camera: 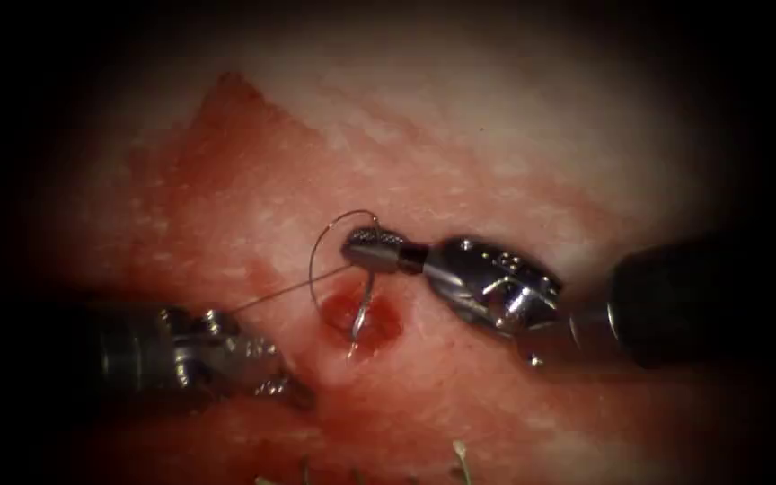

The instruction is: Wound Closure

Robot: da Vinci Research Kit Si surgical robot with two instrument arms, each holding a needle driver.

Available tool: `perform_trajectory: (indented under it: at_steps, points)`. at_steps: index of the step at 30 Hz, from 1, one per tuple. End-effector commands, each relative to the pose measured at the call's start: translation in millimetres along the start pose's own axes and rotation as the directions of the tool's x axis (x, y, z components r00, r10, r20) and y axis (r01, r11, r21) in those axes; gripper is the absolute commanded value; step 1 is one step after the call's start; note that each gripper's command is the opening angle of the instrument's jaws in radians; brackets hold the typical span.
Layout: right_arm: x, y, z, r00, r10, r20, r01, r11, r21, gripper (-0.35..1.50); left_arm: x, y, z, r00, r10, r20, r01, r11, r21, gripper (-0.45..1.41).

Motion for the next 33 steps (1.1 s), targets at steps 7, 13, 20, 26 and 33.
perform_trajectory:
  at_steps: [7,13,20,26,33]
  points:
    - [-2.1,-0.3,0.8,0.999,0.049,0.015,-0.05,0.999,0.012,-0.35,-0.1,0.4,1.1,1.0,-0.001,0.002,0.001,1.0,-0.004,-0.45]
    - [-2.3,-0.4,1.1,0.994,0.101,0.03,-0.102,0.993,0.052,-0.35,0.0,0.4,1.0,1.0,-0.001,0.002,0.001,1.0,-0.004,-0.45]
    - [-2.4,-0.5,1.5,0.982,0.189,0.025,-0.191,0.977,0.099,-0.35,-0.1,0.3,1.0,1.0,-0.001,0.002,0.001,1.0,-0.005,-0.45]
    - [-2.7,-0.9,1.6,0.963,0.268,0.011,-0.267,0.956,0.119,-0.35,0.0,0.2,1.0,1.0,0.0,0.002,0.0,1.0,-0.005,-0.45]
    - [-3.1,-1.8,1.6,0.942,0.336,0.014,-0.335,0.935,0.115,-0.35,-0.1,-0.1,0.9,1.0,0.002,0.002,-0.002,1.0,-0.006,-0.45]
